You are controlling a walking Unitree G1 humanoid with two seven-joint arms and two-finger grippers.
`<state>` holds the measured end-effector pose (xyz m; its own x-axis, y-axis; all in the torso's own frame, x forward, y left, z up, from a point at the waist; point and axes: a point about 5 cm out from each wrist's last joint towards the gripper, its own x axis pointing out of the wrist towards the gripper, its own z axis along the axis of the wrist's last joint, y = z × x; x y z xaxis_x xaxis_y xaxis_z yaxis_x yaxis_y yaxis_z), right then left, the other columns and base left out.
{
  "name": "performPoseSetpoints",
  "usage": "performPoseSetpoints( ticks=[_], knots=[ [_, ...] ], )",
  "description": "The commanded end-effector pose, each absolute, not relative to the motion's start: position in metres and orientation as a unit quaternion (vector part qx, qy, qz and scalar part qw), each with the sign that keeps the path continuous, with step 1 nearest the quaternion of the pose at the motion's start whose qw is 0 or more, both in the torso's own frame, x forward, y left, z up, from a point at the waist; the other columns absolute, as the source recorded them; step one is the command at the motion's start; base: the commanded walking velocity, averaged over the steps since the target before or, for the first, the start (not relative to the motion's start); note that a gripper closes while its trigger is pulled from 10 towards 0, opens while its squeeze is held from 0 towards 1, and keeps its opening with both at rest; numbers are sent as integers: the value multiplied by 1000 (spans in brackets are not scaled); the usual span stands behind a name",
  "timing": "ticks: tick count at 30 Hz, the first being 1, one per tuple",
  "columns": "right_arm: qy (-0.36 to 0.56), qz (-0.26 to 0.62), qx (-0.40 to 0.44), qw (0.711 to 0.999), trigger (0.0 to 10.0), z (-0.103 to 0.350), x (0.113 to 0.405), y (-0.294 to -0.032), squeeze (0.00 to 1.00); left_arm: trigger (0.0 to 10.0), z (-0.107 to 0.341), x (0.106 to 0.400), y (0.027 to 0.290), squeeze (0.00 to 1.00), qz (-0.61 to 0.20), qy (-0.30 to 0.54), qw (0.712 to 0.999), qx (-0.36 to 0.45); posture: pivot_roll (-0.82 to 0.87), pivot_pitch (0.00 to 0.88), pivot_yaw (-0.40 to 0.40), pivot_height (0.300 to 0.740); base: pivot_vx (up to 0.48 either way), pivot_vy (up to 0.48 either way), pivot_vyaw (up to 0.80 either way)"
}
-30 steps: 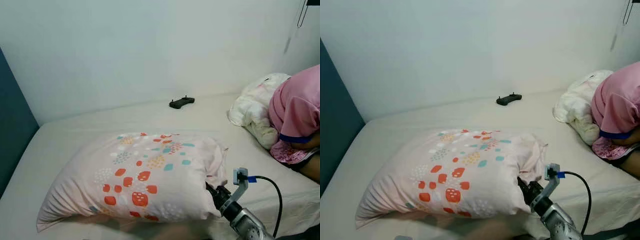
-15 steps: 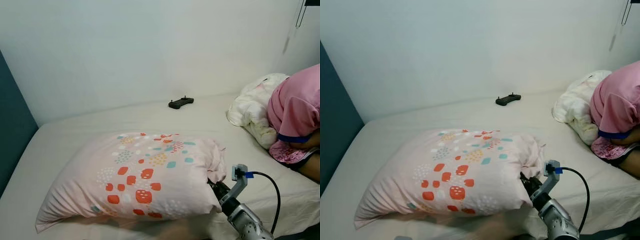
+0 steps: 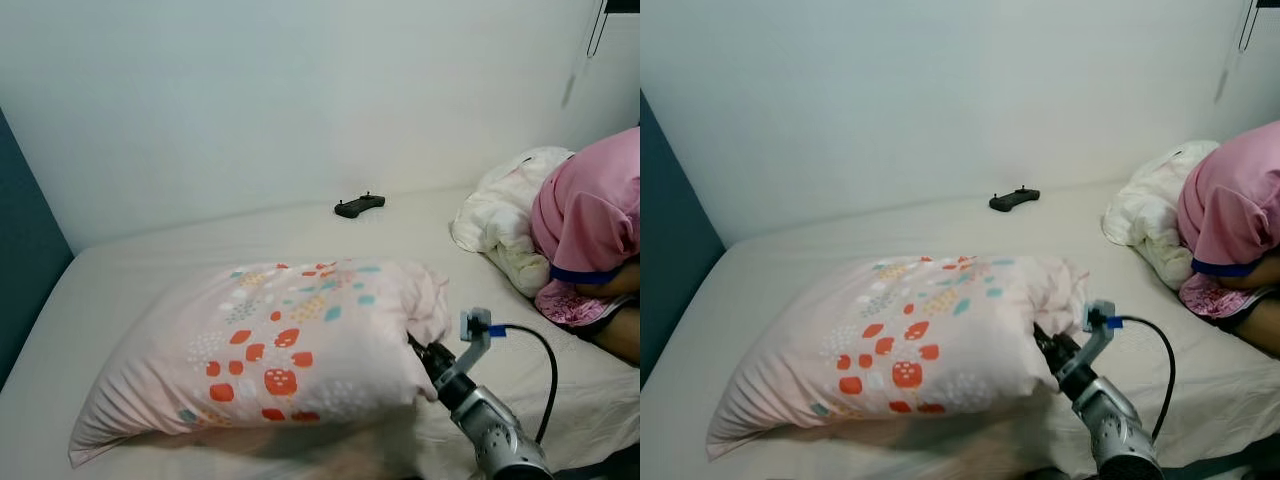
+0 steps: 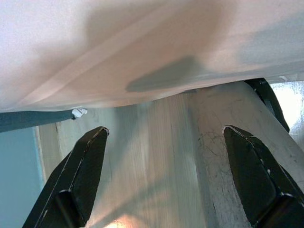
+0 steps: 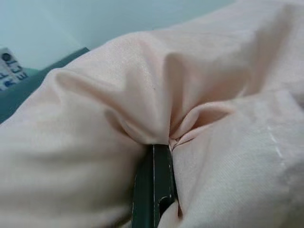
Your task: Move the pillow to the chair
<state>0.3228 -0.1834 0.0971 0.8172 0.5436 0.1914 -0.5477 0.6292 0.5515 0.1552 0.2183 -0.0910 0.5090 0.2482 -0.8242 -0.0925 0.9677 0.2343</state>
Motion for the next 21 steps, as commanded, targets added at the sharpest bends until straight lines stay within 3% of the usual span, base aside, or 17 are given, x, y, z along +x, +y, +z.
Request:
performPoseSetpoints(
  ticks=[1, 9, 17, 21],
  knots=[
    [-33, 337, 305, 890, 0, 116, 330, -172, 0, 10000, -96, 142, 221, 0, 110, 508, 851, 74, -137, 23, -6, 341, 0, 0, 0],
    [-33, 343, 298, 890, 0, 120, 332, -170, 0, 10000, -96, 142, 221, 0, 124, 508, 850, 66, -132, 22, -12, 360, 0, 0, 0],
    [-8, 344, 289, 893, 0, 111, 327, -167, 0, 10000, -97, 137, 224, 0, 135, 525, 837, 81, -135, 23, -10, 387, -450, 0, 0],
    [-9, 343, 290, 893, 0, 112, 327, -167, 0, 10000, -98, 137, 224, 0, 132, 524, 837, 84, -135, 25, -8, 396, 0, 0, 0]
  ],
)
